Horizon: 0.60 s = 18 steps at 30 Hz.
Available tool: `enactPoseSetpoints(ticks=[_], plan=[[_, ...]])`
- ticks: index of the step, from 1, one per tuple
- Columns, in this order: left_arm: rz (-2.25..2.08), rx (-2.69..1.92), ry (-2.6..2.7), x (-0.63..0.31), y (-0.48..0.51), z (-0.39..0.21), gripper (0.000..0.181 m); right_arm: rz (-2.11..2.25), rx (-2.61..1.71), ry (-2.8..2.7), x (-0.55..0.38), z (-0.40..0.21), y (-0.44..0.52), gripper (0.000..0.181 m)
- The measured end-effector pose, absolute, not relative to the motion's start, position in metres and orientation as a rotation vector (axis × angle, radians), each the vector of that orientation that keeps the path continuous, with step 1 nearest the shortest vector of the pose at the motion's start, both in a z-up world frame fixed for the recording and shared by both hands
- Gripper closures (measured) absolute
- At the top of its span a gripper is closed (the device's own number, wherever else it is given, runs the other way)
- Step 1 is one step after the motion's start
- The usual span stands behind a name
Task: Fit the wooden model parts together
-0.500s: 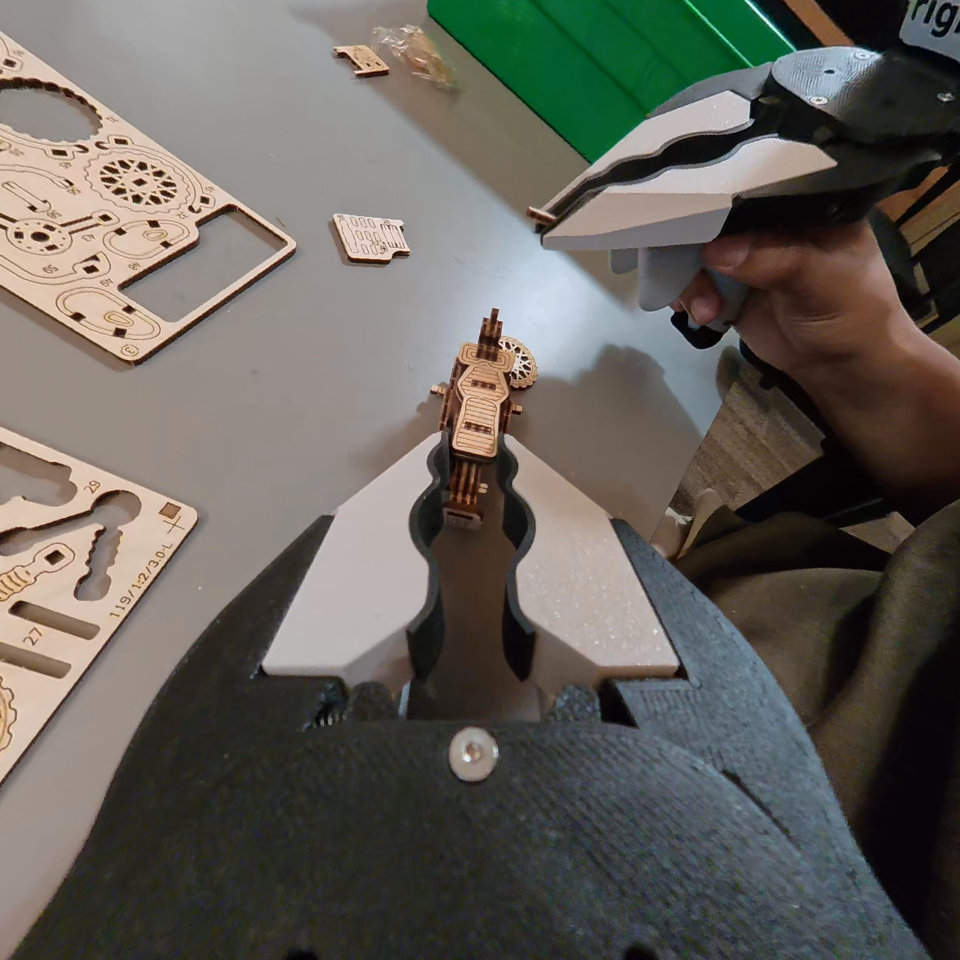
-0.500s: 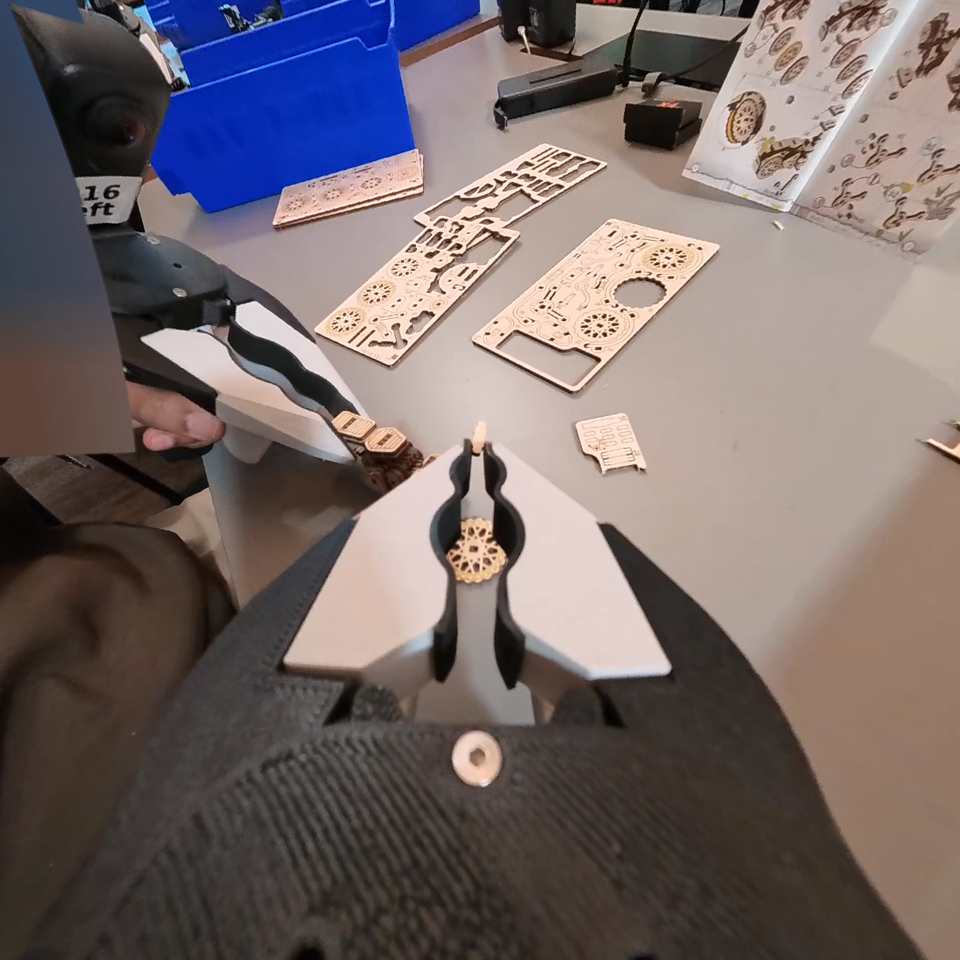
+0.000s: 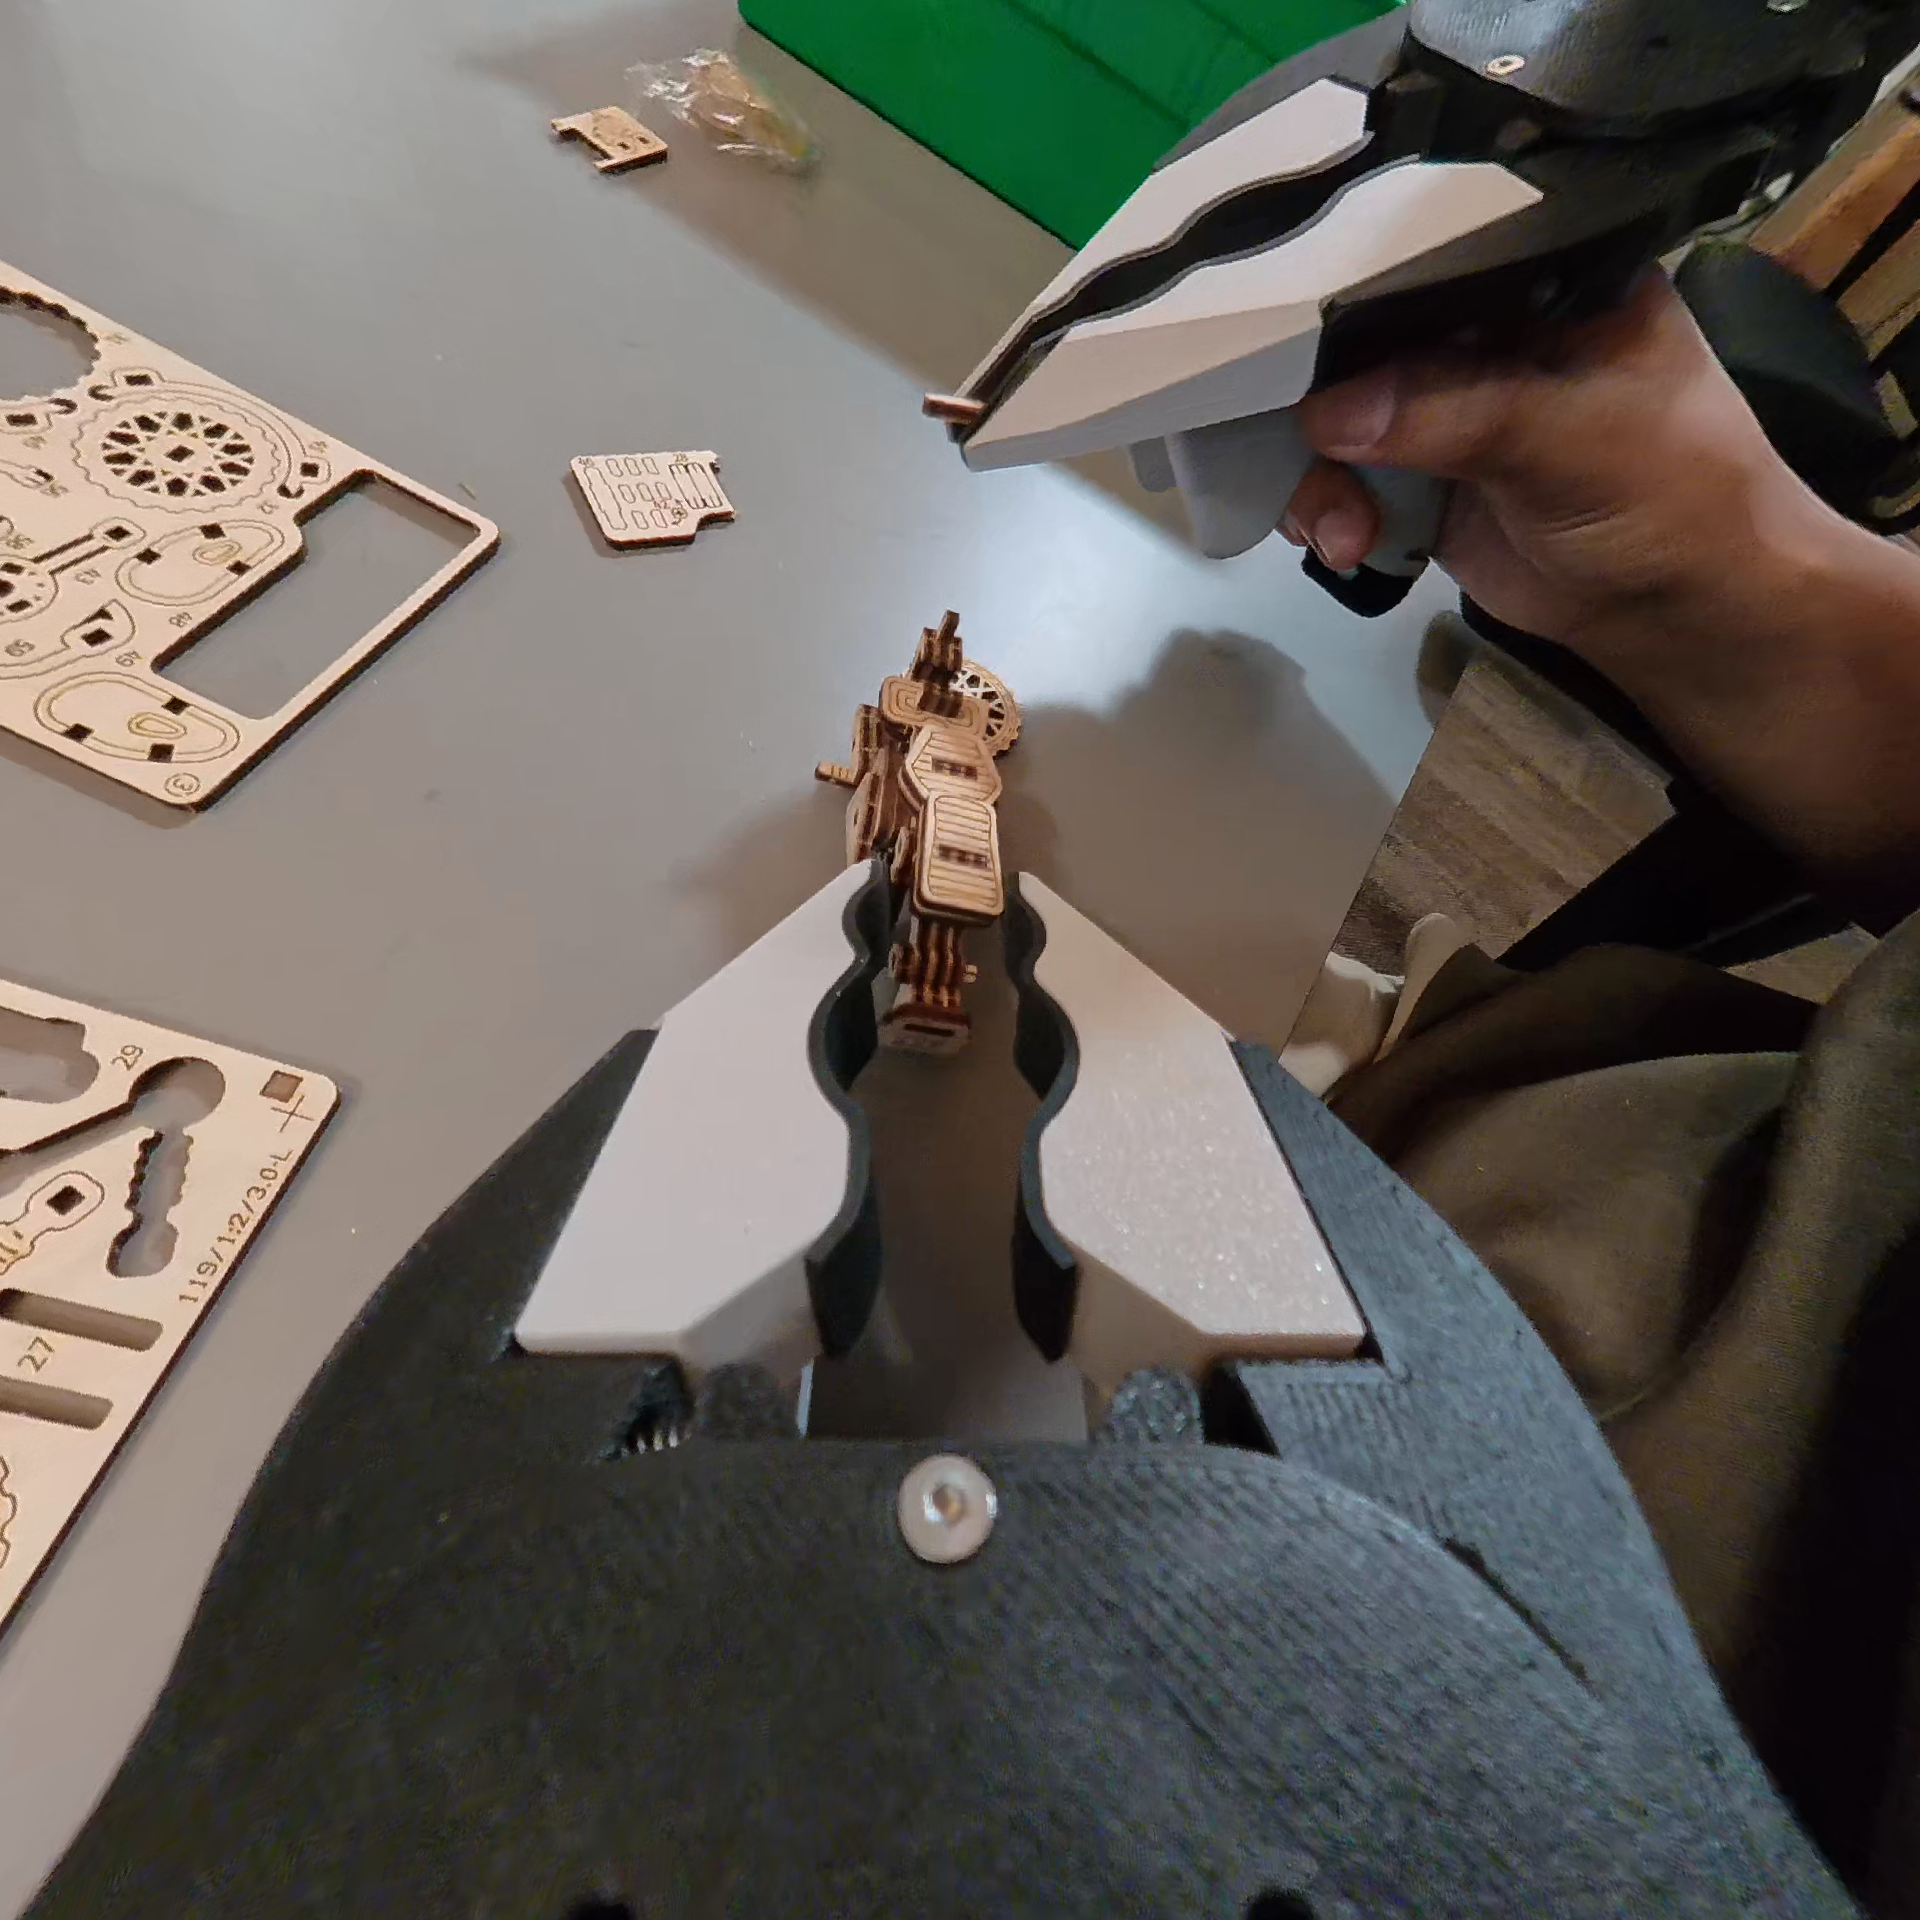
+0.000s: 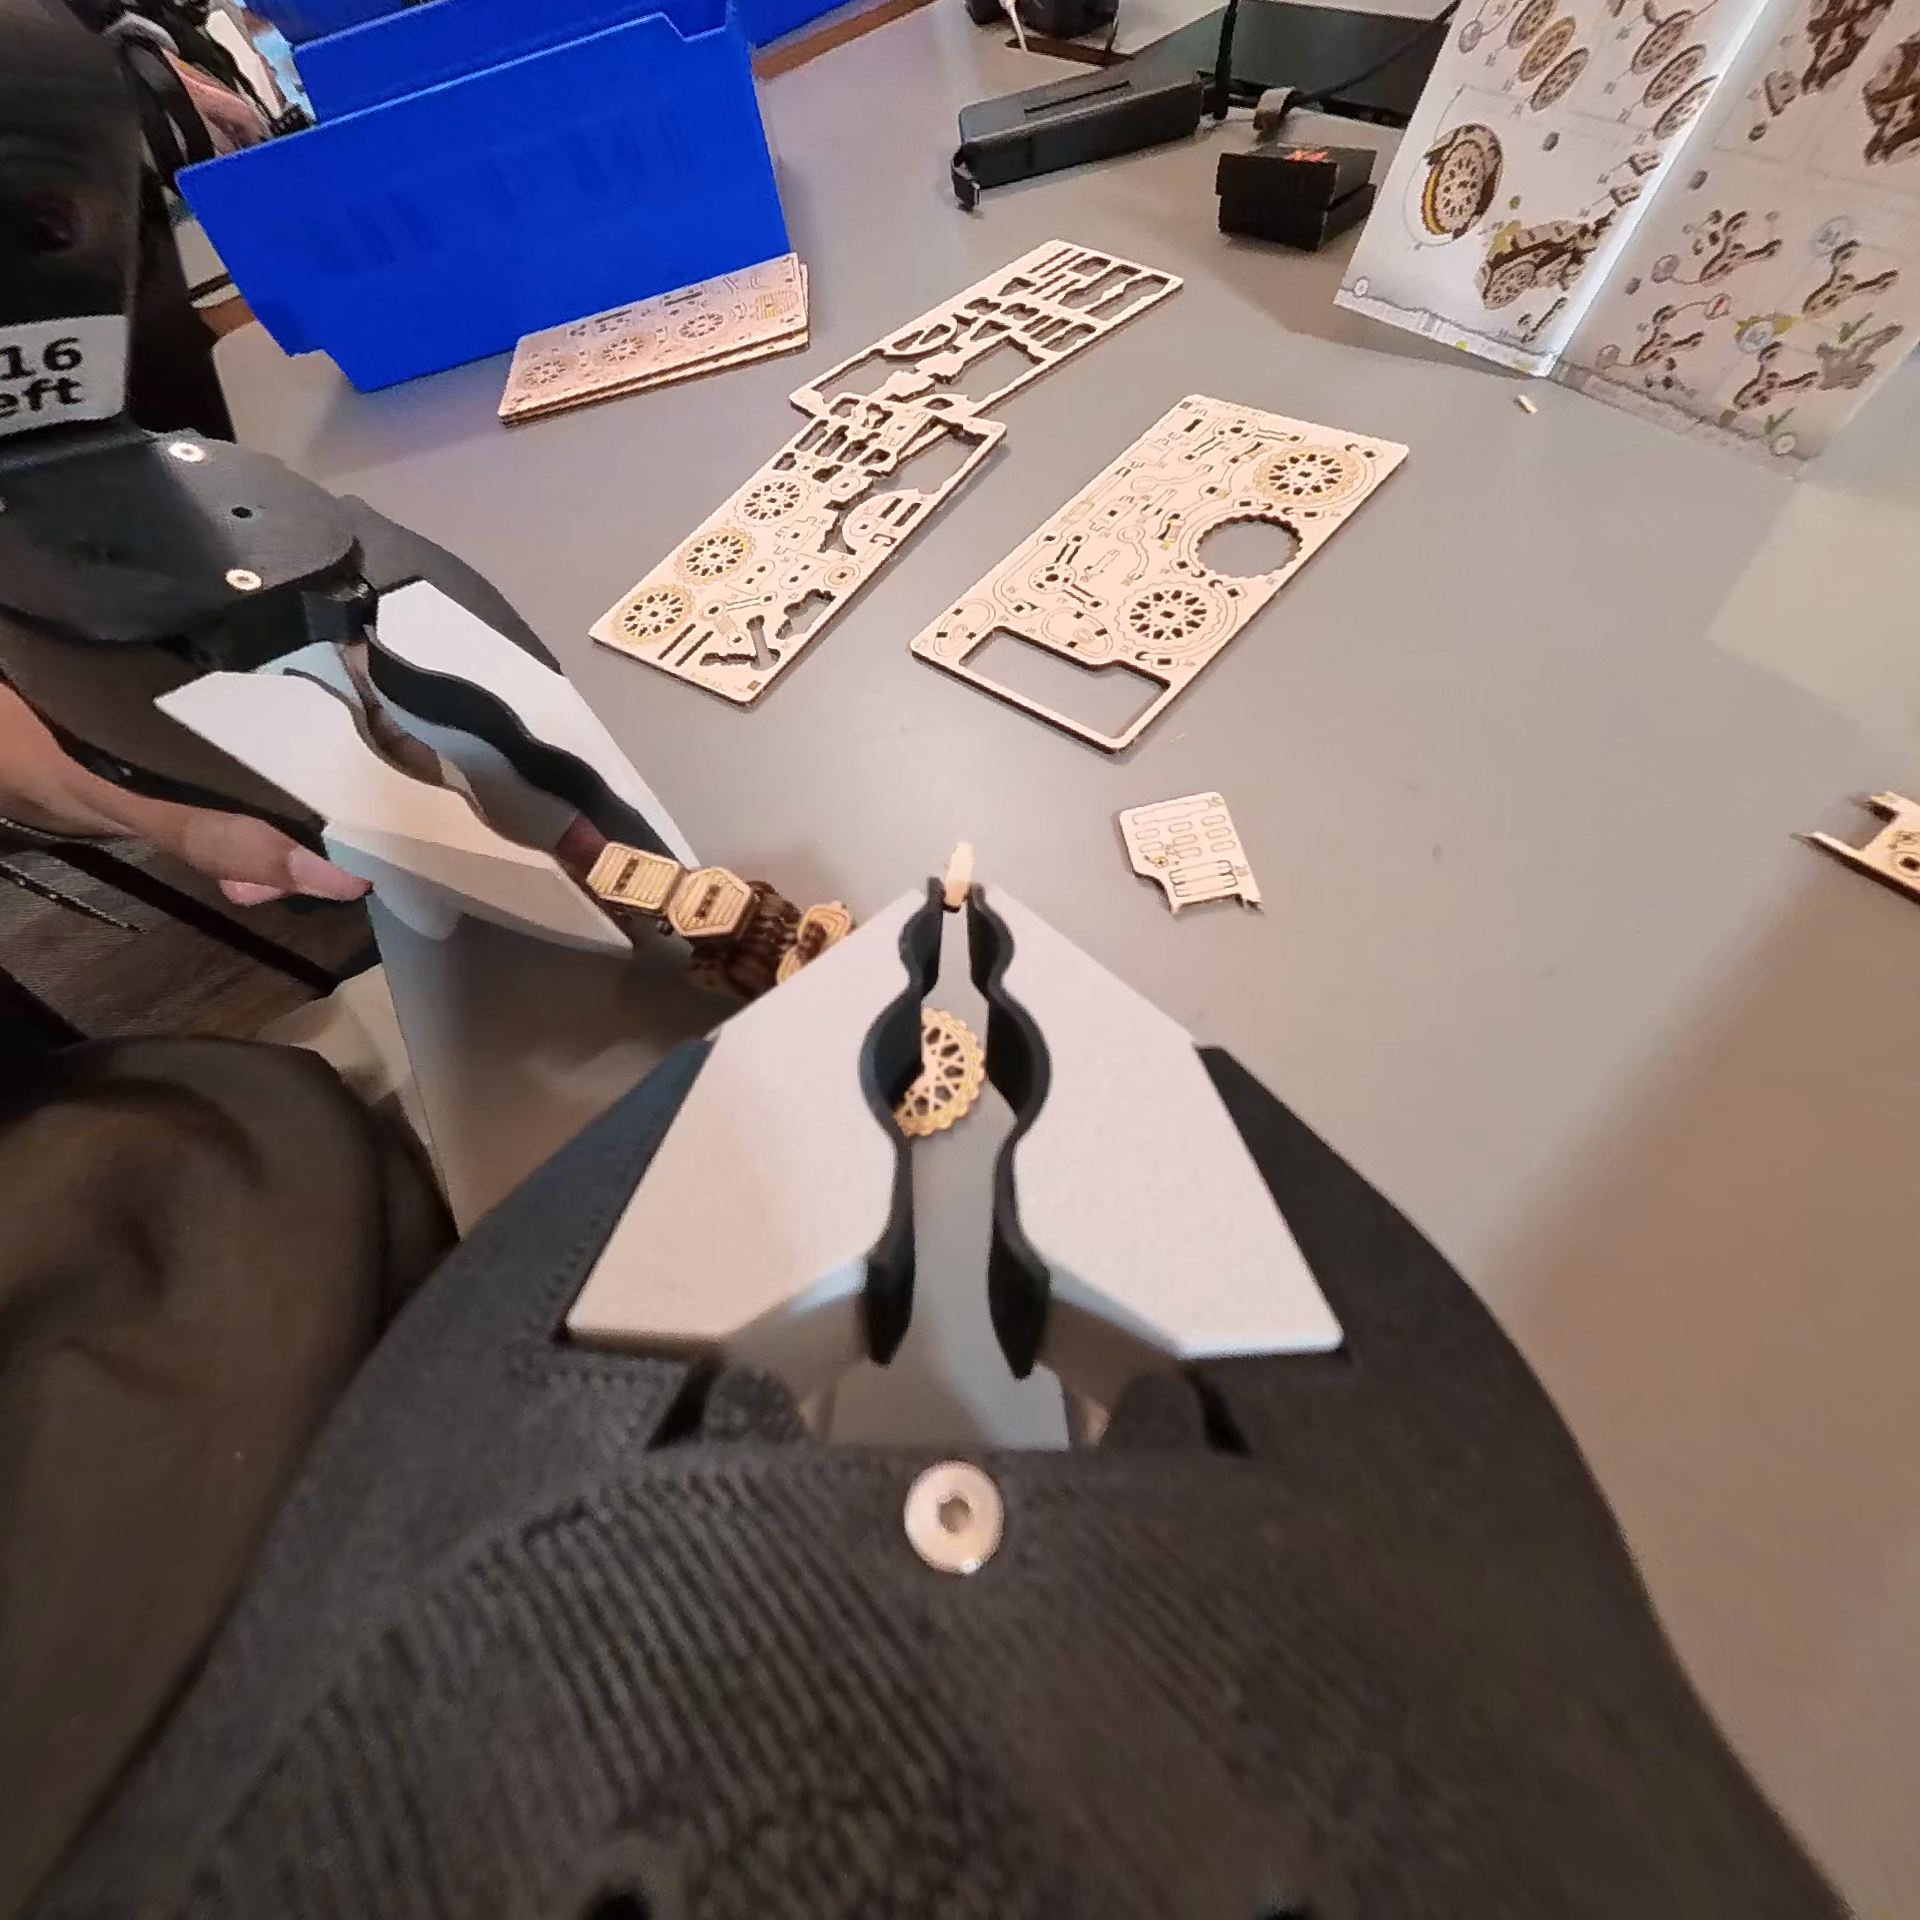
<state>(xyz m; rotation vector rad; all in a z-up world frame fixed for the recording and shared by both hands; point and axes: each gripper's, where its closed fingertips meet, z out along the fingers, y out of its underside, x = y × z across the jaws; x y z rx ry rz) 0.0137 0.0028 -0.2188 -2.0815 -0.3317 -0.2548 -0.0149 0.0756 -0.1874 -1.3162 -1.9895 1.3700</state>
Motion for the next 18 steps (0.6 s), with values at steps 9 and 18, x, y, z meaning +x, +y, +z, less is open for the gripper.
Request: enactPoseSetpoints(ticks=[9, 18], plan=[[-0.271, -2.074, -0.342, 0.013, 0.003, -0.218, 0.159, 1.291, -1.382, -2.016, -0.014, -0.2, 0.086, 0.179], [-0.297, -2.054, -0.352, 0.012, 0.002, -0.216, 0.152, 1.081, -1.488, -2.081, -0.009, -0.228, 0.111, 0.179]])
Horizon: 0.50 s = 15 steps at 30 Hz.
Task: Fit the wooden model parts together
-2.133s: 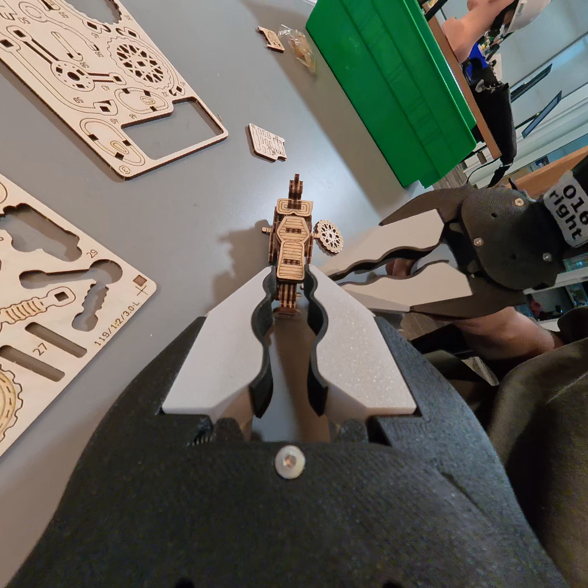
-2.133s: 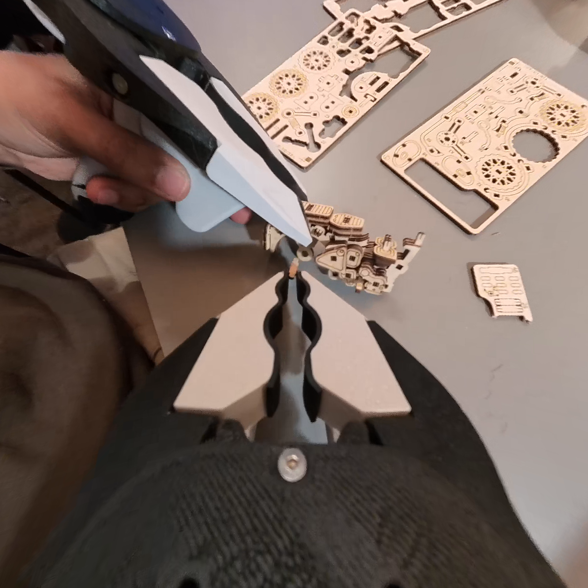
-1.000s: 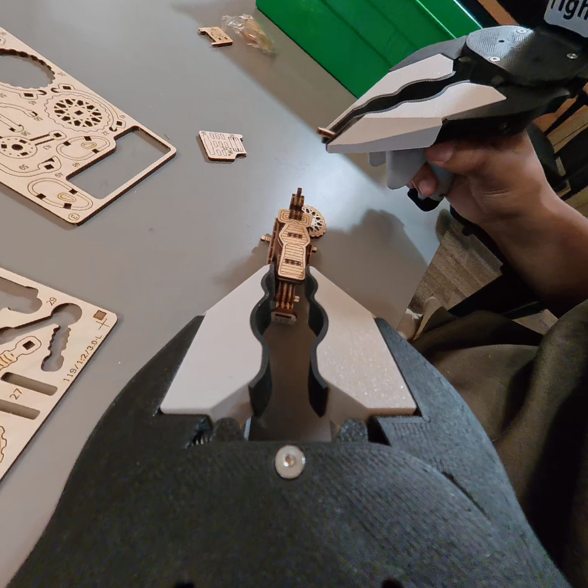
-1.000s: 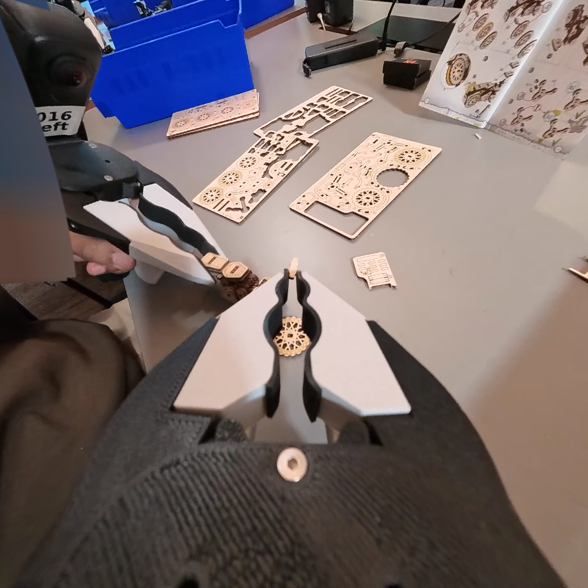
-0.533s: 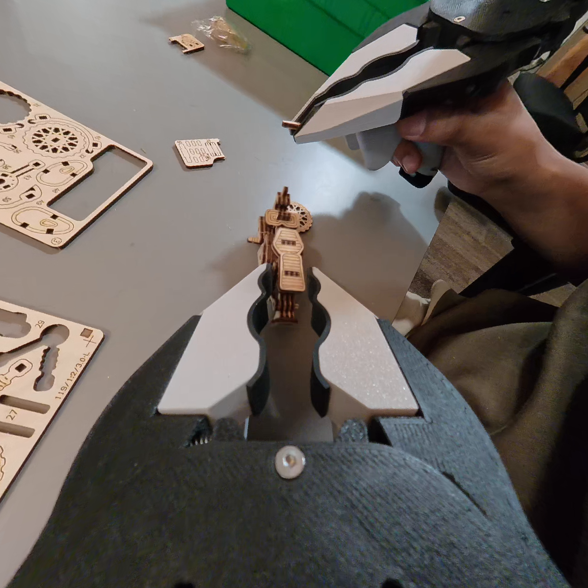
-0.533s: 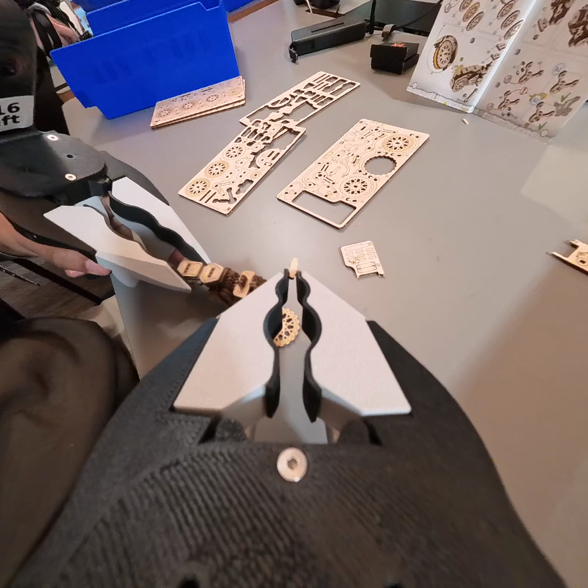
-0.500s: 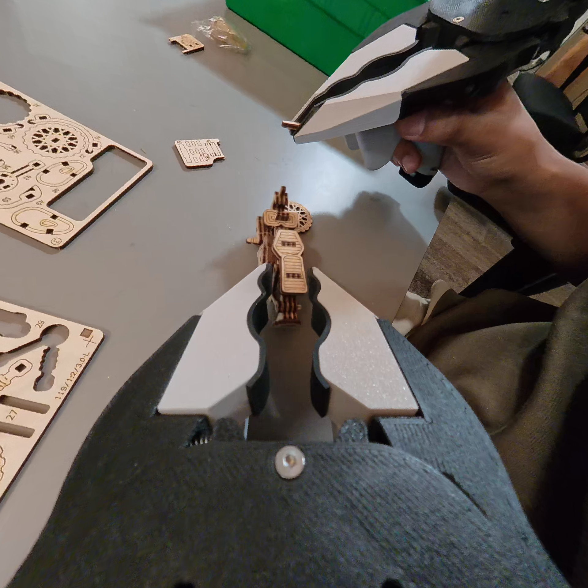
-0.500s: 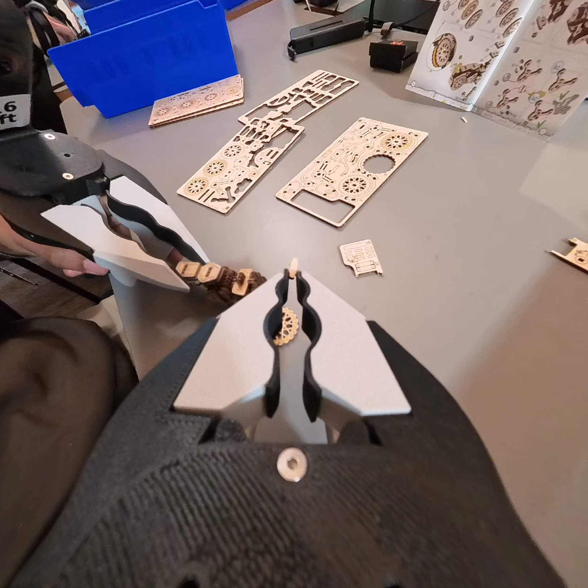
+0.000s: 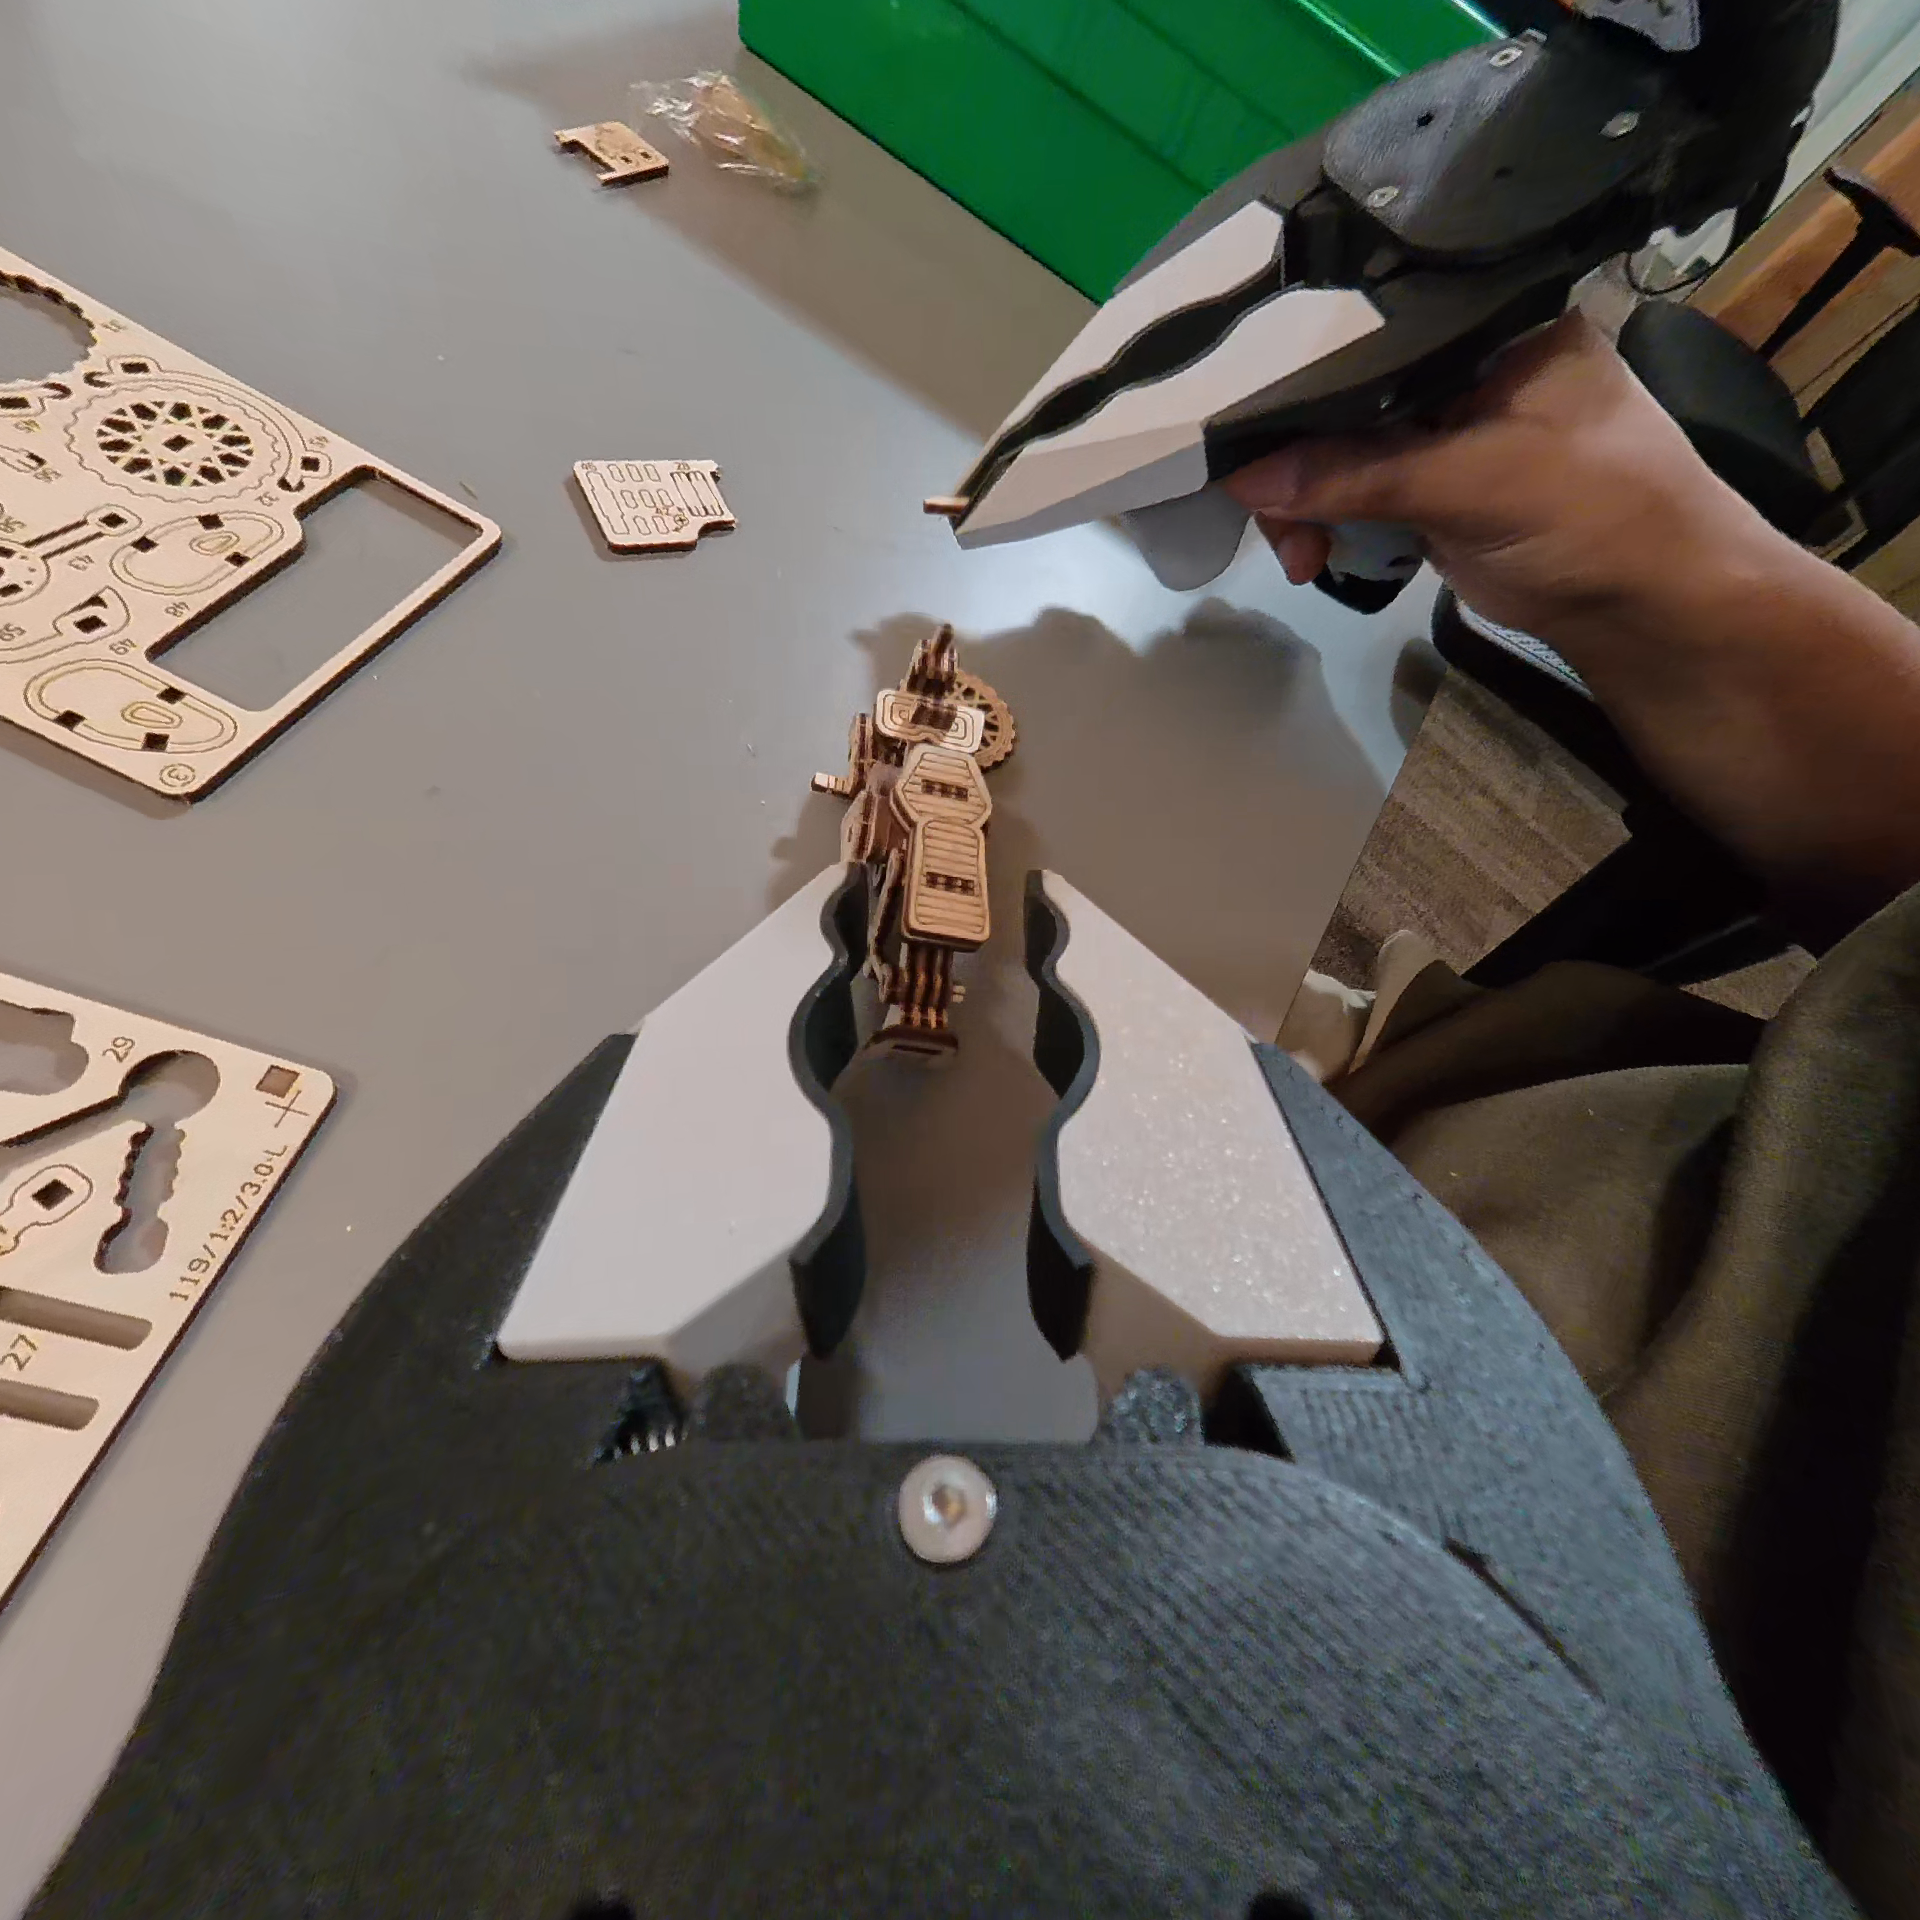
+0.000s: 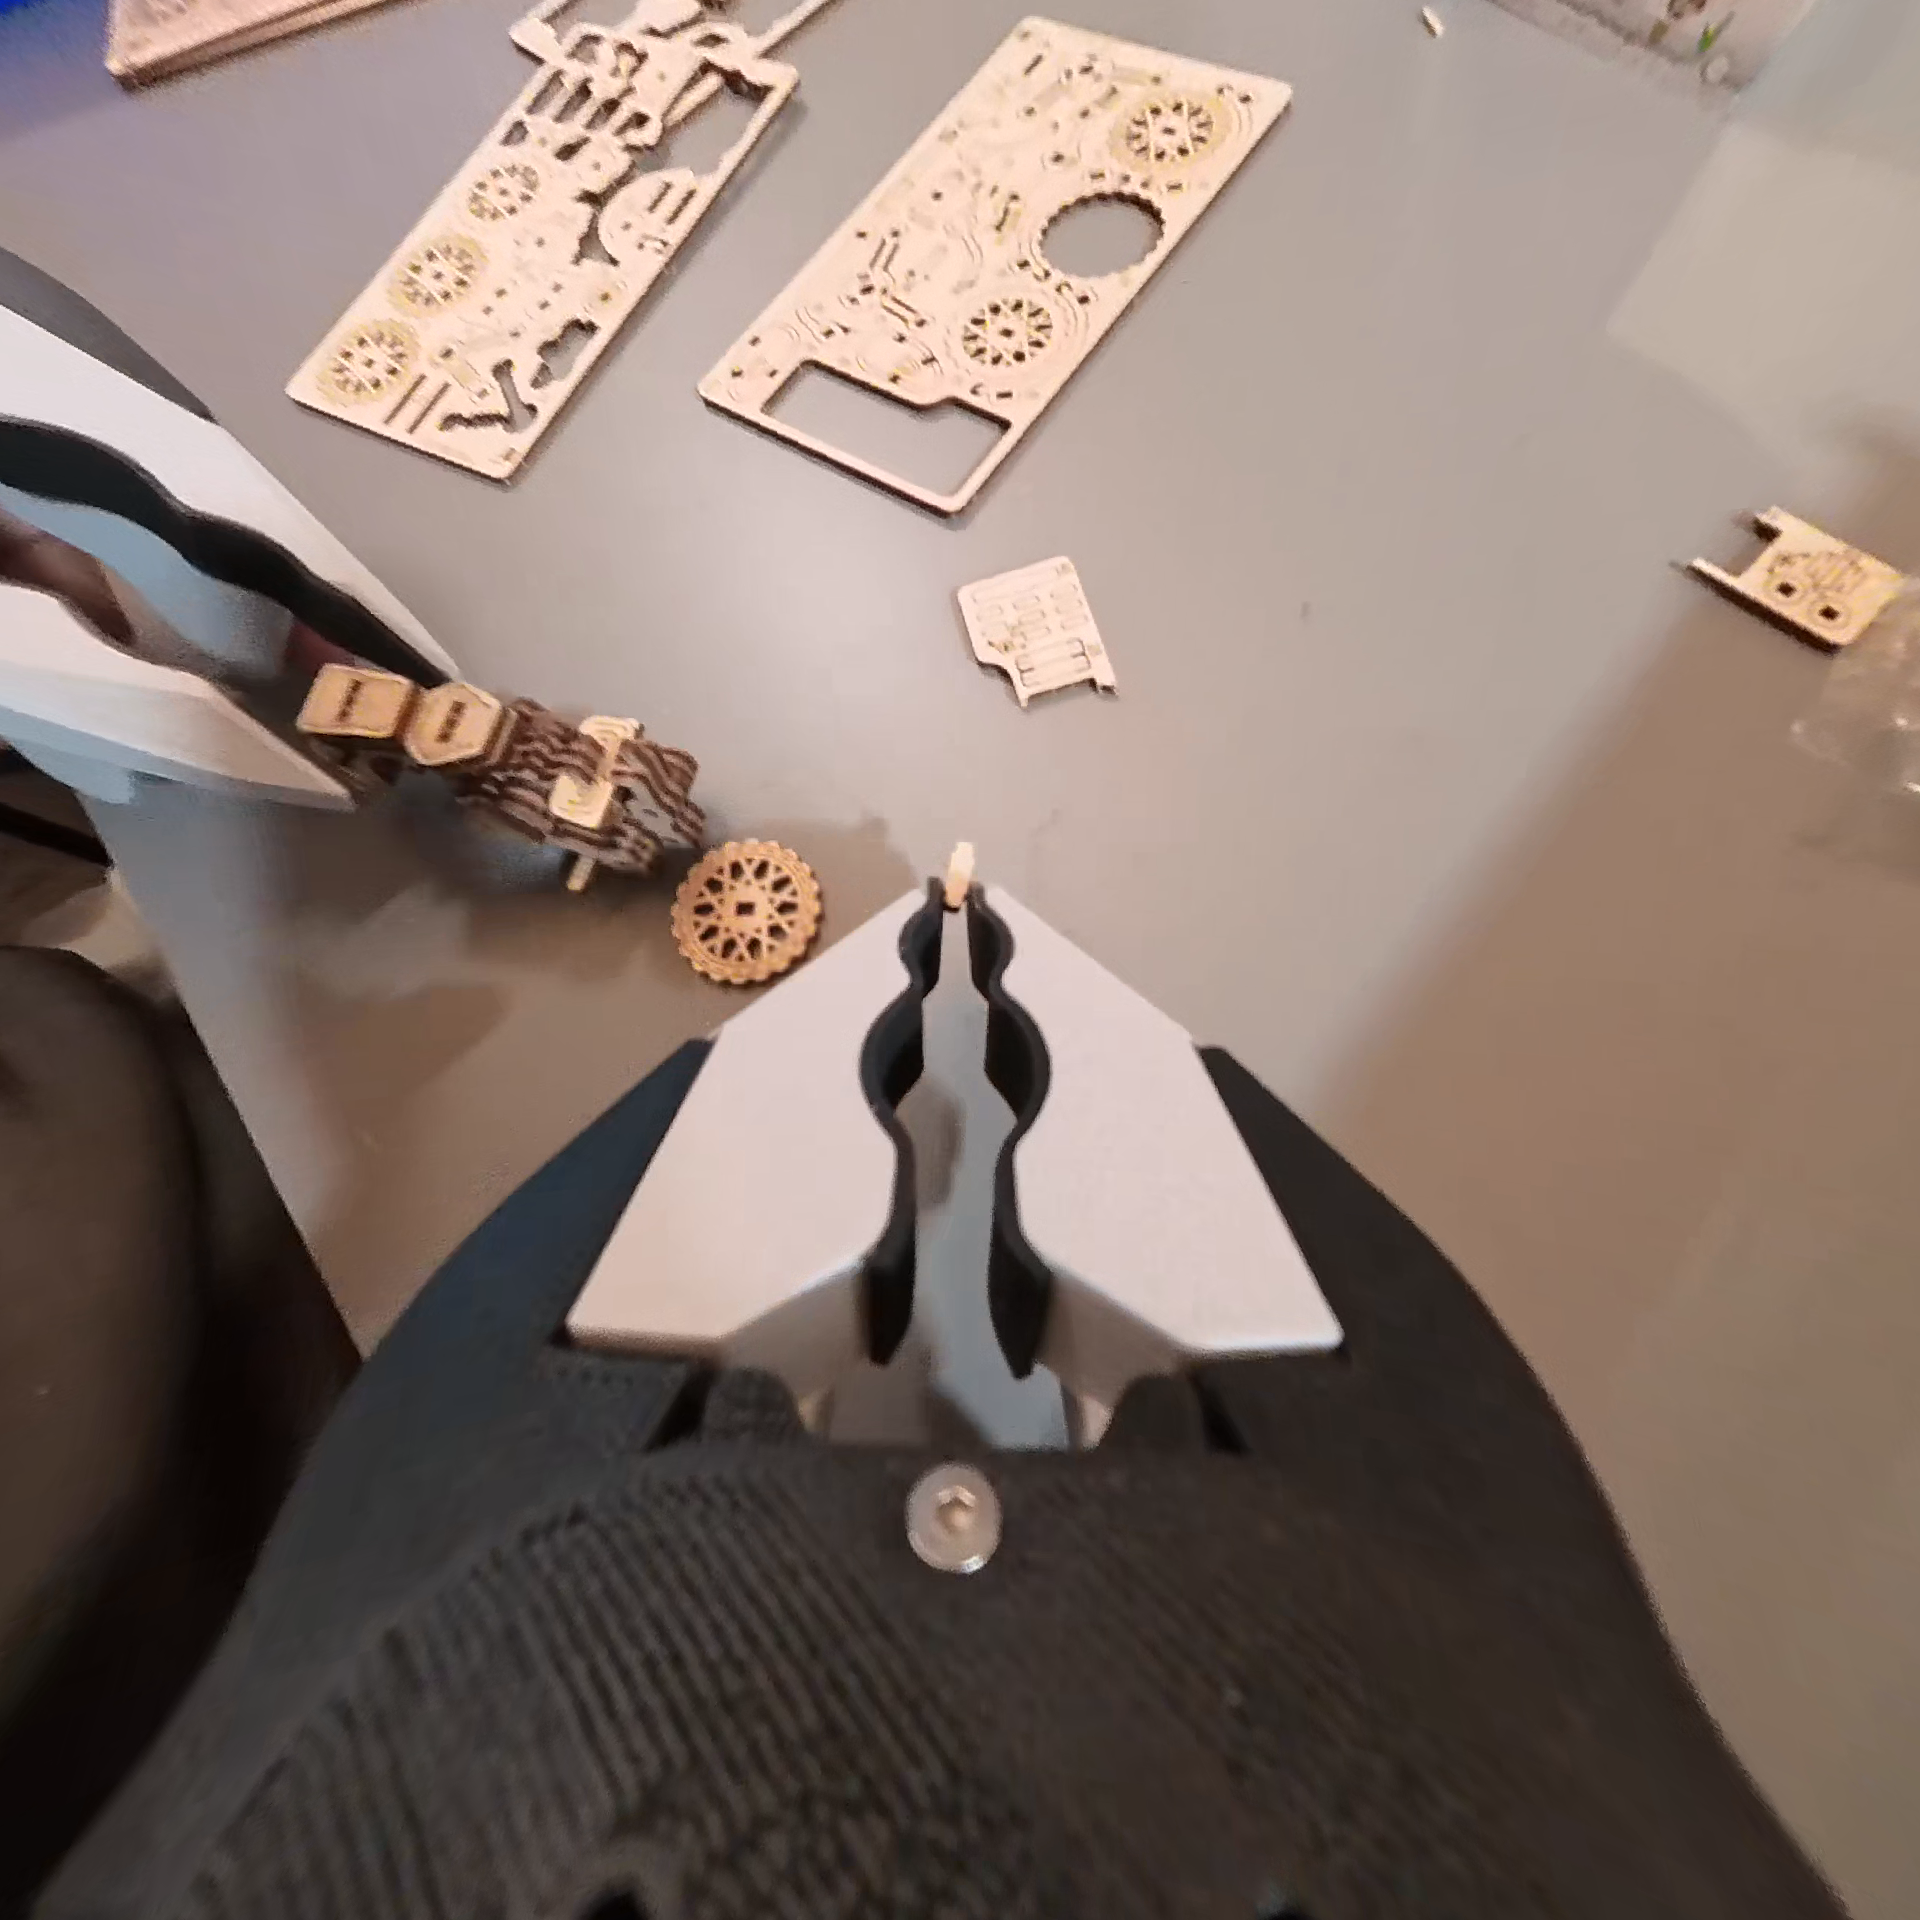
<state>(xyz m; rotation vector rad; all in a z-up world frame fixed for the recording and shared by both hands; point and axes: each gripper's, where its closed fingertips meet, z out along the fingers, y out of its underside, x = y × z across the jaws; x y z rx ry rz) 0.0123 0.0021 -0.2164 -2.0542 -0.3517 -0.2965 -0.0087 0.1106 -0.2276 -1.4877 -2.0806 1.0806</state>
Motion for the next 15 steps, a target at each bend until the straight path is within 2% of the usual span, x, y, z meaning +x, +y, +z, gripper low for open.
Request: enactPoseSetpoints(ticks=[10, 15], plan=[[-0.28, -2.055, -0.335, 0.014, 0.002, -0.215, 0.148, 0.934, -1.539, -2.112, -0.004, -0.243, 0.126, 0.177], [-0.274, -2.011, -0.337, 0.007, 0.001, -0.207, 0.141, 1.001, -1.512, -2.009, -0.013, -0.226, 0.136, 0.141]])
